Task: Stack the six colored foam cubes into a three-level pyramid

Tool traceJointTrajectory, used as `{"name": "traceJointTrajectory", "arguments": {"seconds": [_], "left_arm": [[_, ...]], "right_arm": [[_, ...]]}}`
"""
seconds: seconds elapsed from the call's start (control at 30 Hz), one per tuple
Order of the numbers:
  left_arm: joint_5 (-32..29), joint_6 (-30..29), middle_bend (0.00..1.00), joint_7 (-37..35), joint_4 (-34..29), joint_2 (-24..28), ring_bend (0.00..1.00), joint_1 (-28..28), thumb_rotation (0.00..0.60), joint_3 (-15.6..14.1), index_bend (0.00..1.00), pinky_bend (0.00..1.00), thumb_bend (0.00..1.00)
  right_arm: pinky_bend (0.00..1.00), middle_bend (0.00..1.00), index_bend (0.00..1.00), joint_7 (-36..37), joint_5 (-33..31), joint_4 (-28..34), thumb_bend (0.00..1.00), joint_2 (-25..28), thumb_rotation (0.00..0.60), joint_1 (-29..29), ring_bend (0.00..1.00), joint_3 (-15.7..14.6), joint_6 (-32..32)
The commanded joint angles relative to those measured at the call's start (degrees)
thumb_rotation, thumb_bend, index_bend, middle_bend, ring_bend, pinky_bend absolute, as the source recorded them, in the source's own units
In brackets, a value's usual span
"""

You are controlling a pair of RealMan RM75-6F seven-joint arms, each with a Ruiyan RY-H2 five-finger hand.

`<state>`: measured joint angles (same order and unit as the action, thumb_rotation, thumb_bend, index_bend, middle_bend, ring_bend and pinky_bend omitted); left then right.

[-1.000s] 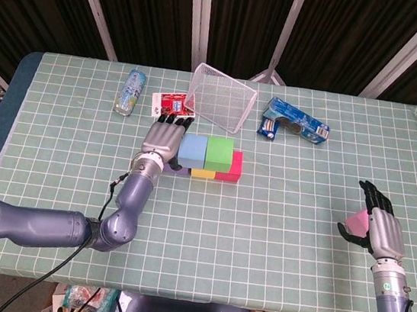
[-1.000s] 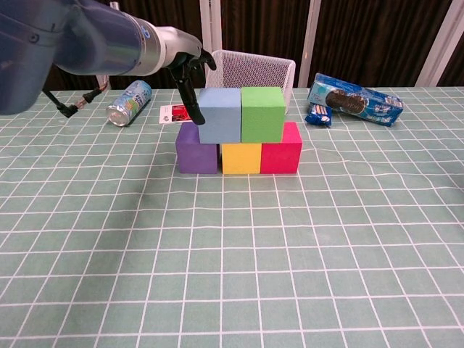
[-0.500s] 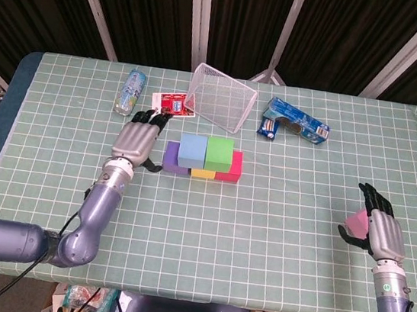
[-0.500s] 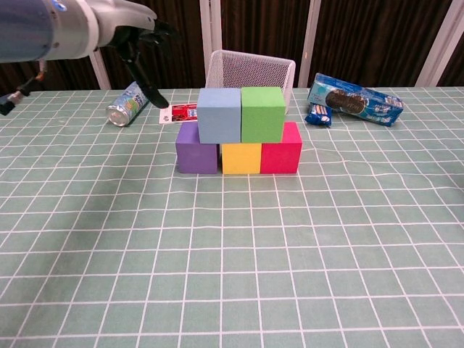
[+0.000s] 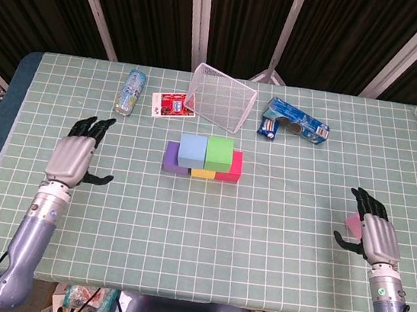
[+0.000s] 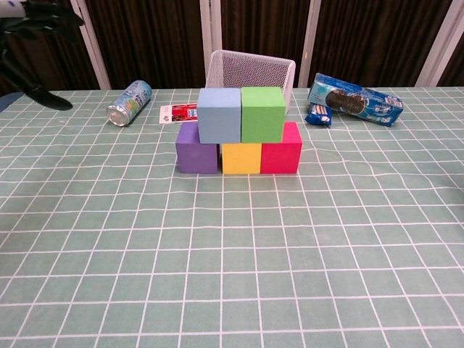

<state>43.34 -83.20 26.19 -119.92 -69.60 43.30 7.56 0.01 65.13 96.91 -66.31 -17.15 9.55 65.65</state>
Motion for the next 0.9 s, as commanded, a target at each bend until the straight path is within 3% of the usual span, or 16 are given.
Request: {"name": "traceJointTrajectory", "arguments": {"seconds": [0.03, 0.4, 0.6, 0.9], "left_arm": [[5.86, -2.57, 0.09, -4.96, -1.72, 2.23, 0.02, -5.07, 0.600, -3.64, 0.00, 0.05, 0.07], [15.94, -4.71, 0.09, -10.55, 4.14, 0.93, 0.02, -13.48, 0.600, -8.86, 0.00, 0.05, 0.07], [20.59, -5.61, 0.09, -11.91, 7.62, -0.61, 0.02, -16.63, 0.600, -9.40, 0.00, 0.05, 0.08], [12.79, 4.15, 0.10, -14.64, 11.80, 0.22, 0.02, -16.39, 0.600, -5.76, 0.00, 0.05, 0.24]], "right_arm": [[0.00, 0.00, 0.00, -0.58, 0.20, 0.31, 0.31, -0.11, 0.600, 0.02, 0.00, -0.30, 0.14], [0.00, 0.00, 0.00, -2.94, 0.08, -0.23, 0.31, -0.62, 0.600, -0.14, 0.00, -1.12, -0.01], [0.00, 0.00, 0.00, -4.04, 0.74, -0.53, 0.31, -1.24, 0.600, 0.00, 0.00, -1.31, 1.08], [0.00, 0.00, 0.00, -4.02, 1.57, -1.34, 0.31, -2.22, 0.600, 0.05, 0.00, -0.93, 2.32]]}}
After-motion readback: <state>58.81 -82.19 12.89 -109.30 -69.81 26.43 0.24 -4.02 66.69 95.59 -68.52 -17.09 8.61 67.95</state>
